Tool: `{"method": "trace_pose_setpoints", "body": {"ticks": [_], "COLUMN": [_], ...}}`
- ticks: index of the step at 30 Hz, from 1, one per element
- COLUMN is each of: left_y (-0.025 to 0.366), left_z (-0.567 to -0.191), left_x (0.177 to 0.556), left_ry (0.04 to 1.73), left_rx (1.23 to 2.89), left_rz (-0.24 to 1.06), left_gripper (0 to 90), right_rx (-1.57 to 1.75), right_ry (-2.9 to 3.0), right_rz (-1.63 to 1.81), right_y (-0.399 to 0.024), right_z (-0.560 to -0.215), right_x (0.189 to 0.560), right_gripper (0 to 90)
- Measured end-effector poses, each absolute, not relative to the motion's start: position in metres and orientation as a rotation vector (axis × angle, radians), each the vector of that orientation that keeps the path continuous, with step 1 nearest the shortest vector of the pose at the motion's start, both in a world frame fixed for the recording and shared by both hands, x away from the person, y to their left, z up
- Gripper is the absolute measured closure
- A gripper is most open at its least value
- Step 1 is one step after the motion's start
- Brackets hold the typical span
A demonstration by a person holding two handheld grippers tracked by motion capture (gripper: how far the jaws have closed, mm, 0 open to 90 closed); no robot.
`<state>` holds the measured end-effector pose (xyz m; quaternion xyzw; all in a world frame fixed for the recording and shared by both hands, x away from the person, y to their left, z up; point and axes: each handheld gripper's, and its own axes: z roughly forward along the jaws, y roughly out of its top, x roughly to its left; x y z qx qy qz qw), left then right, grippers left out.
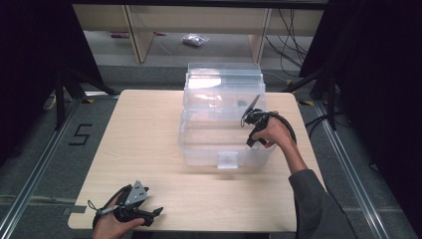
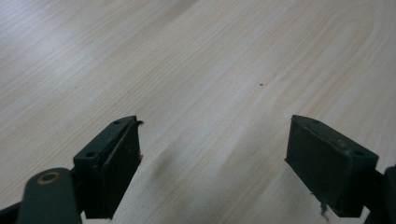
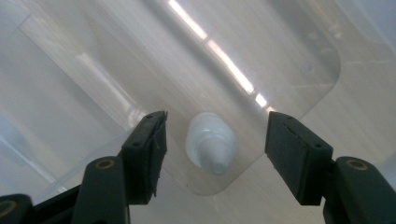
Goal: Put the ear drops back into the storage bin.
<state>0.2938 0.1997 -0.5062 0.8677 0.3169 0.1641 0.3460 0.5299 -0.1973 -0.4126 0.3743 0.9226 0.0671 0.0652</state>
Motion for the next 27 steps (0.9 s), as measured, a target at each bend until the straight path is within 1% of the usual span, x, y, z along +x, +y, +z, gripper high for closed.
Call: {"method": "trace_pose_setpoints", "body": {"ticks": [3,7,9,16,27], "left_y": [0.200,0.200,0.200,0.200,0.200], "left_z": [-0.506,-0.506,-0.506,-0.506,-0.506], "left_x": [0.294,0.294,0.294,0.294,0.294], "left_ry": [0.823,0.823,0.823,0.822,0.809], "left_rx": [2.253,2.253,2.253,2.252,2.257], "left_rz": [0.426,0.426,0.426,0.427,0.431], "left_gripper": [17.3,17.3,17.3,17.3,17.3], "right_rx": [1.127,1.158,1.105,1.089,1.083], "right_ry": [2.774,2.769,2.771,2.765,2.738], "right_rz": [0.230,0.230,0.266,0.298,0.371], "right_y": [-0.196,-0.194,-0.195,-0.195,-0.197], "right_z": [-0.405,-0.401,-0.399,-0.395,-0.386], "right_x": [0.528,0.525,0.524,0.519,0.509], "right_gripper": [36.3,36.3,35.5,34.5,30.4]}}
